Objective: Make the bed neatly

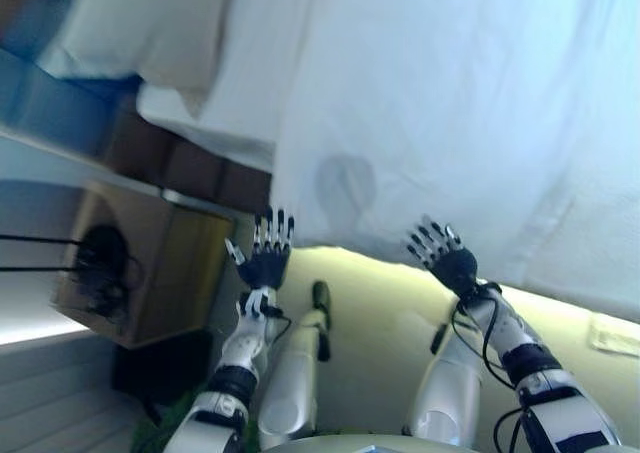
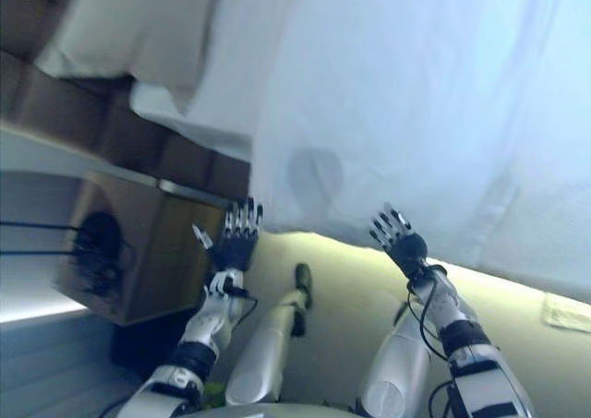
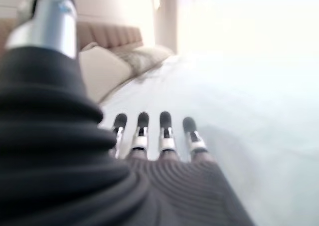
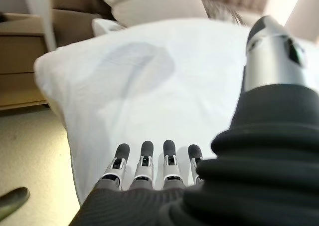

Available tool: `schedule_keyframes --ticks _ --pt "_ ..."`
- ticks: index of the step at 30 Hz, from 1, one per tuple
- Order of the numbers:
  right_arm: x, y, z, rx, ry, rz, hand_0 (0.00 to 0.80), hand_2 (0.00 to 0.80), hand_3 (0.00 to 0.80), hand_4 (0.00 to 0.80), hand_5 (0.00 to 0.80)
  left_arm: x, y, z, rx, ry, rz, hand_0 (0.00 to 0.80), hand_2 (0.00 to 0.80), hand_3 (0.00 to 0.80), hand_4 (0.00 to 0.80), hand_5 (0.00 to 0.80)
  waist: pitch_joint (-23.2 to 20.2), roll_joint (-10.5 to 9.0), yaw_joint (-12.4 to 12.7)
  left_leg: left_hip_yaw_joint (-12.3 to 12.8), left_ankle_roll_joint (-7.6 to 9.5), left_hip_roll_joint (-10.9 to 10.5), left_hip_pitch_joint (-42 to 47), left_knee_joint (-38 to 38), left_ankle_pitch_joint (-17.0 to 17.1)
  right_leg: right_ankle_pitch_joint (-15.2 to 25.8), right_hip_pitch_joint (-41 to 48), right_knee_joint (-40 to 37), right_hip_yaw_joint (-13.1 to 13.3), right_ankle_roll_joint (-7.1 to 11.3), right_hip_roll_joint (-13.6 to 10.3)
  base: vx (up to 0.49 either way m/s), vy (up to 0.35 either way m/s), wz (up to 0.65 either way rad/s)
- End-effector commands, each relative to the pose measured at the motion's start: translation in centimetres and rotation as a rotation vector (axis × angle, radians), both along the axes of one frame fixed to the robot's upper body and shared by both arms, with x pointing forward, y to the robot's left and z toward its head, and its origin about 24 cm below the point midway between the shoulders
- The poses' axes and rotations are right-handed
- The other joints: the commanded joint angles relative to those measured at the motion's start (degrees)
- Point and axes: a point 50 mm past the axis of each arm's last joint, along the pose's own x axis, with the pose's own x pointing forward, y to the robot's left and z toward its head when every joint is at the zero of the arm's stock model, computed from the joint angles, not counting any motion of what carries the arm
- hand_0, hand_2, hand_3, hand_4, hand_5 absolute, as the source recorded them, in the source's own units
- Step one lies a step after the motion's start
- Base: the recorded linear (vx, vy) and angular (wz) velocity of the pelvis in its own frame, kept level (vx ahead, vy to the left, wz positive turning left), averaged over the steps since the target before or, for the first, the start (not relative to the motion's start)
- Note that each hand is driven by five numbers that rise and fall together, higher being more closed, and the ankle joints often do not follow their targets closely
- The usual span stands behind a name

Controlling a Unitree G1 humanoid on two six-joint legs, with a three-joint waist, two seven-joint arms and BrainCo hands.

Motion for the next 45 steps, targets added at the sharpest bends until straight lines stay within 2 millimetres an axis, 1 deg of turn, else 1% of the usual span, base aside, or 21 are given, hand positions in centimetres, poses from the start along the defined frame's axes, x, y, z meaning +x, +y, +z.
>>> schedule_keyframes --ticks 1,3,4,5,9,13,15,18,19,21,23,24,27,30,34,35,38,40,41,43,45 --pt "3.1 1.3 6.0 0.062 -0.295 0.135 0.0 0.0 0.0 0.0 0.0 2.9 1.4 5.4 0.111 -0.27 -0.026 0.0 0.0 0.0 0.0 0.0 5.5 -2.74 2.0 -2.5 1.22 -3.0 -6.0 2.9 2.9 14.2 5.8 -14.0 2.7 5.56 -5.1 -0.176 -0.068 -0.03" --pt "3.8 1.3 7.8 0.07 -0.363 0.17 0.0 0.0 0.0 0.0 0.0 3.6 1.5 6.9 0.137 -0.322 -0.032 0.0 0.0 0.0 0.0 0.0 5.9 -3.74 2.3 -3.0 1.3 -3.1 -8.8 3.5 3.0 15.0 3.5 -14.9 2.7 5.54 -4.9 -0.089 -0.072 -0.07" --pt "3.9 1.4 8.3 0.071 -0.387 0.189 0.0 0.0 0.0 0.0 0.0 3.8 1.6 7.4 0.146 -0.338 -0.035 0.0 0.0 0.0 0.0 0.0 5.9 -4.09 2.4 -3.1 1.3 -3.2 -10.0 3.9 3.0 15.3 2.5 -15.2 2.8 5.52 -4.8 -0.047 -0.027 -0.09" --pt "4.2 1.8 9.3 0.074 -0.423 0.217 0.0 0.0 0.0 0.0 0.0 4.2 1.8 8.2 0.162 -0.363 -0.037 0.0 0.0 0.0 0.0 0.0 5.9 -4.64 2.5 -3.3 1.34 -3.3 -12.0 4.6 2.9 15.7 0.9 -15.6 2.9 5.46 -4.8 -0.035 -0.008 -0.1" --pt "4.8 3.0 11.7 0.112 -0.508 0.284 0.0 0.0 0.0 0.0 0.0 5.1 2.2 10.3 0.196 -0.418 -0.031 0.0 0.0 0.0 0.0 0.0 5.9 -6.1 2.4 -3.6 1.17 -3.6 -18.7 9.0 1.5 16.6 -4.2 -16.3 3.4 5.22 -5.0 -0.017 0.007 -0.03" --pt "5.4 4.0 13.2 0.161 -0.524 0.304 0.0 0.0 0.0 0.0 0.0 5.9 2.9 11.3 0.256 -0.381 -0.007 0.0 0.0 0.0 0.0 0.0 5.9 -7.04 2.1 -3.7 1.12 -3.5 -24.4 14.0 -0.4 17.1 -8.2 -16.1 3.7 4.81 -4.9 -0.008 0.033 -0.03" --pt "5.6 4.0 13.4 0.185 -0.516 0.297 0.0 0.0 0.0 0.0 0.0 6.4 3.4 11.6 0.29 -0.326 0.01 0.0 0.0 0.0 0.0 0.0 5.9 -7.17 1.7 -3.2 1.06 -3.2 -26.3 15.8 -1.2 17.0 -9.8 -15.6 3.8 4.66 -4.8 -0.017 0.1 -0.14" --pt "6.1 3.3 13.5 0.219 -0.473 0.245 0.0 0.0 0.0 0.0 0.0 7.4 4.6 11.3 0.331 -0.189 0.045 0.0 0.0 0.0 0.0 0.0 5.9 -6.69 1.1 -2.6 1.12 -3.1 -28.8 17.7 -1.8 16.8 -12.2 -14.2 4.3 4.19 -4.6 -0.008 0.12 -0.11" --pt "6.3 2.9 13.4 0.228 -0.449 0.213 0.0 0.0 0.0 0.0 0.0 7.7 5.1 11.1 0.338 -0.137 0.059 0.0 0.0 0.0 0.0 0.0 5.9 -6.48 0.9 -2.4 1.14 -3.0 -29.5 18.1 -2.0 16.7 -13.3 -13.6 4.6 4.09 -4.5 -0.002 0.127 -0.05" --pt "6.6 1.8 12.8 0.242 -0.389 0.139 0.0 0.0 0.0 0.0 0.0 8.0 6.1 10.3 0.366 -0.064 0.075 0.0 0.0 0.0 0.0 0.0 5.9 -6.21 0.6 -2.0 1.29 -3.0 -30.3 18.6 -2.2 16.7 -14.5 -13.0 4.9 3.84 -4.3 -0.001 0.096 -0.15" --pt "6.7 0.5 11.7 0.244 -0.335 0.072 0.0 0.0 0.0 0.0 0.0 7.9 6.5 9.4 0.386 -0.012 0.081 0.0 0.0 0.0 0.0 0.0 5.9 -5.96 0.5 -1.7 1.44 -2.9 -31.0 18.9 -2.4 16.6 -15.3 -12.7 5.1 3.76 -4.2 -0.004 0.067 -0.12" --pt "6.5 -0.4 10.9 0.238 -0.306 0.038 0.0 0.0 0.0 0.0 0.0 7.9 6.8 9.0 0.392 0.012 0.083 0.0 0.0 0.0 0.0 0.0 5.9 -5.64 0.4 -1.5 1.44 -2.9 -31.3 19.0 -2.4 16.6 -15.7 -12.6 5.1 3.68 -4.2 -0.01 0.068 -0.04" --pt "6.1 -2.6 9.6 0.223 -0.254 -0.039 0.0 0.0 0.0 0.0 0.0 7.9 7.5 8.2 0.42 0.081 0.087 0.0 0.0 0.0 0.0 0.0 5.9 -5.06 0.5 -1.3 1.45 -2.6 -31.8 18.9 -2.4 16.4 -16.5 -12.1 5.1 3.59 -4.2 -0.015 0.043 -0.08" --pt "5.7 -4.2 9.0 0.222 -0.227 -0.101 0.0 0.0 0.0 0.0 0.0 7.9 8.2 7.6 0.474 0.143 0.09 0.0 0.0 0.0 0.0 0.0 5.9 -4.64 0.5 -1.1 1.46 -2.4 -32.3 18.6 -2.3 16.1 -17.3 -11.6 5.2 3.5 -4.2 -0.012 0.016 -0.04" --pt "5.0 -6.4 8.5 0.218 -0.194 -0.201 0.0 0.0 0.0 0.0 0.0 7.5 10.1 6.3 0.588 0.292 0.127 0.0 0.0 0.0 0.0 0.0 5.9 -4.39 0.3 -0.7 1.38 -2.1 -32.7 18.1 -2.0 15.7 -18.0 -11.2 5.2 3.4 -4.0 -0.034 0.036 0.01" --pt "4.6 -7.3 8.2 0.209 -0.177 -0.238 0.0 0.0 0.0 0.0 0.0 7.3 11.0 5.8 0.632 0.349 0.145 0.0 0.0 0.0 0.0 0.0 5.9 -4.3 0.1 -0.5 1.42 -1.8 -32.6 17.8 -1.9 15.6 -18.2 -11.2 5.1 3.37 -4.0 -0.025 0.048 -0.01" --pt "3.5 -9.3 7.3 0.189 -0.119 -0.346 0.0 0.0 0.0 0.0 0.0 6.8 12.8 5.1 0.717 0.456 0.203 0.0 0.0 0.0 0.0 0.0 5.9 -4.31 -0.2 -0.1 1.42 -1.6 -32.3 17.5 -1.9 15.7 -18.2 -11.3 5.3 3.34 -4.0 -0.017 0.023 -0.02" --pt "2.8 -11.0 6.9 0.189 -0.059 -0.459 0.0 0.0 0.0 0.0 0.0 6.3 14.1 4.6 0.703 0.525 0.246 0.0 0.0 0.0 0.0 0.0 5.9 -4.28 -0.4 0.0 1.45 -1.5 -31.3 17.0 -1.8 15.7 -17.7 -11.7 5.3 3.42 -4.1 -0.015 0.01 -0.01" --pt "2.1 -12.2 6.6 0.199 -0.029 -0.519 0.0 0.0 0.0 0.0 0.0 5.9 14.8 4.3 0.673 0.543 0.268 0.0 0.0 0.0 0.0 0.0 5.9 -4.2 -0.5 0.2 1.46 -1.5 -30.8 16.7 -1.8 15.7 -17.2 -12.0 5.4 3.4 -4.2 0.0 0.0 0.0" --pt "0.8 -13.7 5.7 0.214 0.015 -0.595 0.0 0.0 0.0 0.0 0.0 5.4 15.4 3.9 0.651 0.551 0.285 0.0 0.0 0.0 0.0 0.0 5.9 -4.11 -0.6 0.2 1.54 -1.5 -29.4 16.2 -2.0 15.8 -16.2 -12.3 5.5 3.35 -4.5 -0.02 -0.021 -0.04" --pt "-0.4 -14.7 4.8 0.216 0.051 -0.65 0.0 0.0 0.0 0.0 0.0 5.0 15.7 3.4 0.682 0.561 0.291 0.0 0.0 0.0 0.0 0.0 5.9 -4.05 -0.6 0.1 1.53 -1.5 -28.2 15.5 -2.0 15.8 -15.0 -12.9 5.4 3.5 -4.8 -0.027 -0.045 -0.04"
